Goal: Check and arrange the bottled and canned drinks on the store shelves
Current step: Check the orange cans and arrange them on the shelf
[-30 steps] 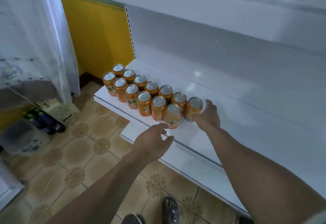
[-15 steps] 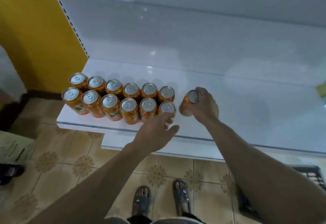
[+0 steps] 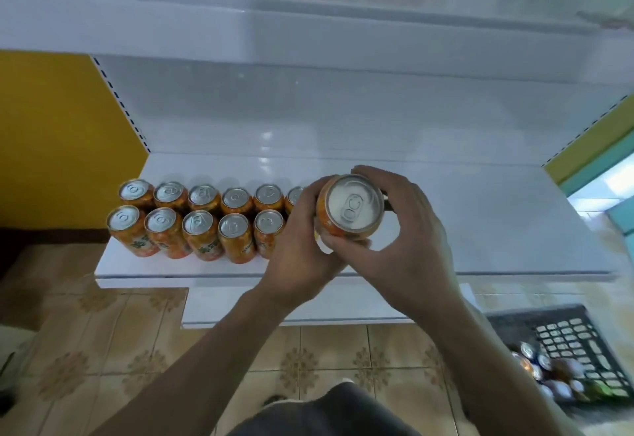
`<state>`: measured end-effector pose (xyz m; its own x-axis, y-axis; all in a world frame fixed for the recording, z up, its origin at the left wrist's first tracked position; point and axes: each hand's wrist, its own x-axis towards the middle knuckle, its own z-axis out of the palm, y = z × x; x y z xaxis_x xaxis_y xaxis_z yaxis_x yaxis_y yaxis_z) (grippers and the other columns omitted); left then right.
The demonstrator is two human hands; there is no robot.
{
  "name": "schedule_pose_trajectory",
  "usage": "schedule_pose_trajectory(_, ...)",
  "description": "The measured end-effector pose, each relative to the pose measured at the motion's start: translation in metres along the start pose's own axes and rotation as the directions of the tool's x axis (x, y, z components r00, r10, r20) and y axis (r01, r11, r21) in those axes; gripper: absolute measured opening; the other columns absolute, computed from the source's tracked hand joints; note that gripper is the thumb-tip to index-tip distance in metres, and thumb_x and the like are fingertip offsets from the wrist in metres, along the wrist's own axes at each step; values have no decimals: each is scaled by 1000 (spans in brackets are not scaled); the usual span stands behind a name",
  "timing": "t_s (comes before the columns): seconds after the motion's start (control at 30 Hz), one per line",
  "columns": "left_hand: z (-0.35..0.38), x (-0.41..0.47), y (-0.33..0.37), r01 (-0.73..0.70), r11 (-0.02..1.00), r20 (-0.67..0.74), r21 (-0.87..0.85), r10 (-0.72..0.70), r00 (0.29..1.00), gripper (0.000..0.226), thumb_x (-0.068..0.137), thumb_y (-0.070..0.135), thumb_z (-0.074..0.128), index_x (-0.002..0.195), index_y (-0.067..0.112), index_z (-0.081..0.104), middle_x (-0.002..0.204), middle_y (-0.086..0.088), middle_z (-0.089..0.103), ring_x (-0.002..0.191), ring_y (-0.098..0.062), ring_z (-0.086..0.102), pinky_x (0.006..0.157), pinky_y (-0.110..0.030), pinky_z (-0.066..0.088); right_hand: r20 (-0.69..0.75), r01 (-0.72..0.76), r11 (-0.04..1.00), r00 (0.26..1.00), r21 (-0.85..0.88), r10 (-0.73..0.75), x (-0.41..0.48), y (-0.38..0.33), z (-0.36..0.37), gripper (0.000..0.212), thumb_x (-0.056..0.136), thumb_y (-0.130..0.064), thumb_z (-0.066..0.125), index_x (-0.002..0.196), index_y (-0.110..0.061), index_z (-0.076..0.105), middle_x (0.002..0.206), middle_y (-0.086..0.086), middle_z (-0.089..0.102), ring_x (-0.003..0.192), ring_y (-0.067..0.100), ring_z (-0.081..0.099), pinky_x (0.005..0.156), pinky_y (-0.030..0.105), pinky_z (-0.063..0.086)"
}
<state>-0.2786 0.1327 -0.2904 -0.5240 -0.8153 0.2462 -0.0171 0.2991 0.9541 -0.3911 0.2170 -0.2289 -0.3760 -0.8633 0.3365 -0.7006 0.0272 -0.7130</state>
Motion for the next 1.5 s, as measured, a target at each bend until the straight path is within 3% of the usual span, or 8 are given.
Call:
schedule_pose_trajectory(0.3,7,-14,30,-170,985,-93,-37,166,982,74,72,27,83,132,45,42,132,4,55,126,-27,55,101,-52,50,-89,300,953,949,-50,-304,-13,-11,-22,72,69,-37,83,134,-19,57,125,-18,53,118,-3,46,100,3,32)
schedule_pose_trajectory(0.43,1,-18,33,-118,993,-21,7,118,993,81,74,32,83,140,39,37,140,3,49,131,-22,51,98,-43,53,-53,23,959,999,281,-9,-11,-10,-27,63,67,-28,93,121,-33,60,117,-22,67,114,0,61,92,14,48)
schedule_pose_trajectory(0.57,-9,-24,36,-110,993,-53,-49,108,993,92,71,17,87,144,31,32,145,3,45,136,-11,45,96,-25,52,283,-452,287,832,844,477,-2,5,-22,48,73,-27,81,117,-15,65,106,1,74,97,19,72,73,27,58)
schedule_pose_trajectory(0.67,-12,-24,38,-119,991,-52,-57,116,992,93,70,30,86,146,26,32,147,1,47,139,-22,43,109,-41,46,573,-575,-155,673,803,468,-2,11,-10,41,83,-36,62,112,-8,67,98,13,70,77,22,70,62,29,58)
schedule_pose_trajectory(0.77,-9,-22,45,-138,990,16,-11,138,990,93,71,32,85,147,23,32,148,3,48,142,-23,41,115,-49,37,726,-627,-367,572,687,381,-5,10,-1,45,82,-37,56,94,1,77,89,17,71,70,22,68,66,24,57)
schedule_pose_trajectory(1.2,0,-15,60,-154,988,50,-21,154,987,85,71,23,82,142,31,37,139,18,52,136,-15,47,109,-25,40,754,-639,-420,623,644,207,0,20,16,40,82,-39,64,105,-9,78,110,8,72,97,19,68,119,28,31)
schedule_pose_trajectory(1.37,-4,-11,63,-123,992,-45,-13,122,991,80,70,33,82,139,35,42,129,16,54,127,-19,53,102,-36,49,657,-664,-74,706,744,264,-1,22,12,54,101,-48,39,130,-11,66,126,12,69,113,26,68,96,35,52)
schedule_pose_trajectory(1.5,1,-5,72,87,957,-206,-275,-147,968,59,64,51,82,117,46,56,115,13,64,109,-12,65,85,-37,60,373,-429,300,900,852,227,-5,27,7,55,91,-42,60,142,-26,46,119,2,69,103,24,70,79,33,58)
